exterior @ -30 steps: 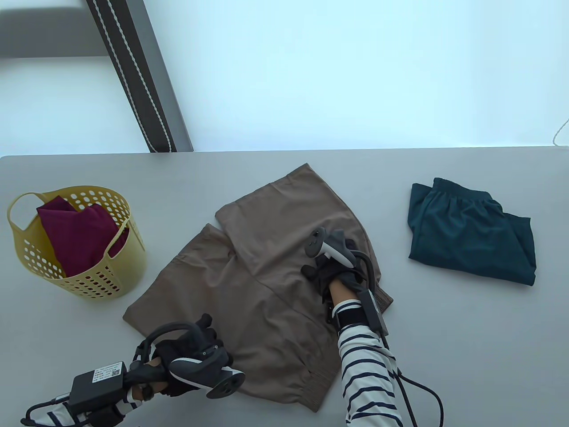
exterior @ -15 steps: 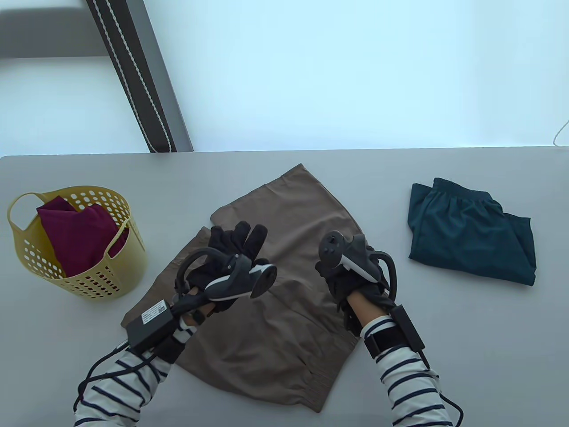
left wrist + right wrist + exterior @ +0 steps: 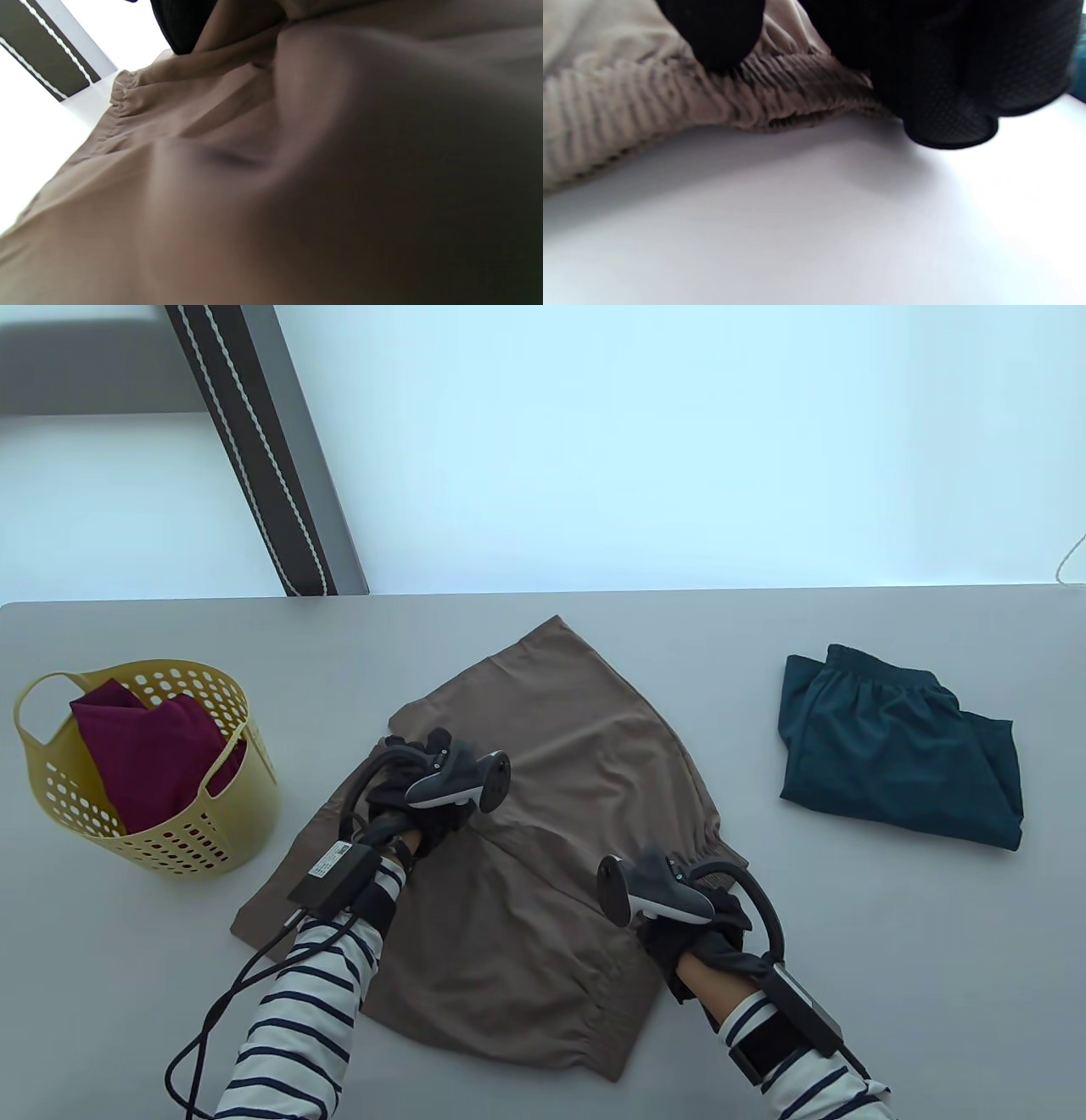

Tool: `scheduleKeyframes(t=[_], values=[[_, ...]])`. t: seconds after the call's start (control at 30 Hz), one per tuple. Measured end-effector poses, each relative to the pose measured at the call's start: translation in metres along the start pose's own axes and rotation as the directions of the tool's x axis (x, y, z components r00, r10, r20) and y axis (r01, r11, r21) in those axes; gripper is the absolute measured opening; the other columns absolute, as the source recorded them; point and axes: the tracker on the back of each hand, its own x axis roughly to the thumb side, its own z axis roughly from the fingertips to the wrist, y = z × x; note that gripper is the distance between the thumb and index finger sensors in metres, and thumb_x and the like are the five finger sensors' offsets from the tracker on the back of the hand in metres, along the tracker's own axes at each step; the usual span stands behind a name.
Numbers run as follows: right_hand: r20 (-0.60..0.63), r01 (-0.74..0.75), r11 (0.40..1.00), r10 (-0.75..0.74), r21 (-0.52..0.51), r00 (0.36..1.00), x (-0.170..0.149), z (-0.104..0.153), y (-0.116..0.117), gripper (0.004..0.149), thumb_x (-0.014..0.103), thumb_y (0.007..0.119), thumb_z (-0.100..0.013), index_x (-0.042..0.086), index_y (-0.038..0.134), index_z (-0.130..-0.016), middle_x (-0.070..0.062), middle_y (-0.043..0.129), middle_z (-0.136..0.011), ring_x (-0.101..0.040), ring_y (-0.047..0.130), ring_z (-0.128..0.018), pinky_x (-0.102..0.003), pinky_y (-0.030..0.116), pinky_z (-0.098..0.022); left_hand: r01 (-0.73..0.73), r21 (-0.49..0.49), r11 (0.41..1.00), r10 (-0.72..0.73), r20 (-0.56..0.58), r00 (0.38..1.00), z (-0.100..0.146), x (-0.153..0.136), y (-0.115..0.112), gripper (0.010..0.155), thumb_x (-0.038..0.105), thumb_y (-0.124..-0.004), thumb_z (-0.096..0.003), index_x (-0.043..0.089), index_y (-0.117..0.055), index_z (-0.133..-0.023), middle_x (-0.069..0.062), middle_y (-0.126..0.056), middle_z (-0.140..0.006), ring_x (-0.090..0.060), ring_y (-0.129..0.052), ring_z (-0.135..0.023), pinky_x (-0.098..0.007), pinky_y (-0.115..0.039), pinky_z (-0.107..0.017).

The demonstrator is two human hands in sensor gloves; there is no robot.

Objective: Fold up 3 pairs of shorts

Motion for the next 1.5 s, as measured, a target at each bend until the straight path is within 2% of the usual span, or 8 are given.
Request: scheduleKeyframes(t=[0.3, 0.5, 0.67, 0.97, 1.07, 1.17, 1.3, 1.5], values=[[-0.263, 0.111, 0.994, -0.105, 0.007, 0.959, -0.046, -0.074, -0.015, 0.068, 0.029, 0.054, -0.046, 0.011, 0.019, -0.102, -0.032, 0.033, -0.101, -0.058, 0.061, -0.086, -0.061, 0.061, -0.057, -0.065, -0.128, 0.990, 0.078, 0.101, 0.992, 0.024, -0.037, -0.030, 0.060, 0.054, -0.030, -0.0501, 0.038, -0.035, -0.107, -0.026, -0.032, -0.120, -0.045, -0.063, -0.103, -0.070, -0.039, -0.076], [-0.262, 0.114, 0.993, -0.113, -0.014, 0.958, -0.048, -0.074, -0.010, 0.067, 0.030, 0.049, -0.047, 0.013, 0.014, -0.102, -0.031, 0.030, -0.103, -0.059, 0.057, -0.088, -0.062, 0.059, -0.059, 0.008, 0.052, 0.999, -0.019, 0.224, 0.974, 0.068, -0.033, -0.039, 0.087, 0.068, -0.033, -0.0435, 0.021, -0.007, -0.112, -0.034, -0.028, -0.119, -0.047, -0.060, -0.103, -0.073, -0.040, -0.075], [-0.251, 0.145, 0.989, -0.148, -0.031, 0.957, -0.050, -0.073, -0.008, 0.067, 0.030, 0.048, -0.047, 0.013, 0.014, -0.102, -0.031, 0.030, -0.102, -0.061, 0.055, -0.088, -0.062, 0.059, -0.059, 0.165, 0.045, 0.985, -0.171, 0.279, 0.945, 0.130, -0.024, -0.065, 0.104, 0.070, -0.038, -0.0416, -0.002, 0.000, -0.106, -0.038, -0.033, -0.116, -0.050, -0.064, -0.099, -0.075, -0.046, -0.071], [-0.246, 0.160, 0.986, -0.164, -0.037, 0.955, -0.053, -0.072, -0.009, 0.067, 0.030, 0.047, -0.047, 0.013, 0.013, -0.102, -0.031, 0.028, -0.102, -0.062, 0.053, -0.088, -0.063, 0.058, -0.059, 0.300, -0.143, 0.943, -0.262, 0.236, 0.936, 0.170, -0.039, -0.134, 0.095, 0.064, -0.036, -0.0420, 0.001, -0.012, -0.108, -0.037, -0.034, -0.112, -0.049, -0.063, -0.096, -0.073, -0.050, -0.070], [-0.227, 0.167, 0.983, -0.179, -0.070, 0.957, -0.055, -0.070, -0.007, 0.067, 0.031, 0.047, -0.047, 0.013, 0.014, -0.102, -0.031, 0.029, -0.103, -0.062, 0.052, -0.088, -0.063, 0.058, -0.060, 0.256, -0.096, 0.962, -0.231, 0.215, 0.949, 0.172, -0.042, -0.139, 0.094, 0.063, -0.034, -0.0404, 0.001, -0.011, -0.108, -0.036, -0.033, -0.111, -0.050, -0.060, -0.096, -0.074, -0.049, -0.069], [-0.161, 0.173, 0.979, -0.189, -0.108, 0.969, -0.065, -0.060, -0.005, 0.068, 0.035, 0.049, -0.048, 0.012, 0.015, -0.103, -0.027, 0.033, -0.104, -0.058, 0.055, -0.089, -0.061, 0.059, -0.060, 0.254, -0.114, 0.961, -0.226, 0.213, 0.951, 0.171, -0.044, -0.142, 0.094, 0.062, -0.032, -0.0394, 0.002, -0.006, -0.106, -0.036, -0.029, -0.110, -0.051, -0.055, -0.095, -0.074, -0.048, -0.069], [0.027, 0.205, 0.876, -0.215, -0.436, 0.976, -0.070, -0.016, -0.006, 0.065, 0.036, 0.057, -0.048, 0.004, 0.041, -0.102, -0.024, 0.061, -0.097, -0.049, 0.079, -0.080, -0.056, 0.071, -0.054, 0.254, -0.104, 0.962, -0.227, 0.215, 0.950, 0.171, -0.044, -0.141, 0.093, 0.062, -0.032, -0.0390, 0.002, -0.007, -0.106, -0.036, -0.029, -0.110, -0.051, -0.056, -0.094, -0.075, -0.048, -0.069], [0.292, 0.068, 0.931, 0.042, -0.358, 0.956, -0.039, 0.052, 0.022, 0.062, 0.045, 0.064, -0.045, 0.011, 0.065, -0.096, -0.018, 0.076, -0.092, -0.045, 0.084, -0.079, -0.056, 0.071, -0.055, 0.204, -0.028, 0.979, -0.194, 0.199, 0.961, 0.170, -0.045, -0.136, 0.087, 0.060, -0.039, -0.0396, 0.006, -0.019, -0.106, -0.030, -0.038, -0.108, -0.048, -0.062, -0.093, -0.072, -0.052, -0.069]])
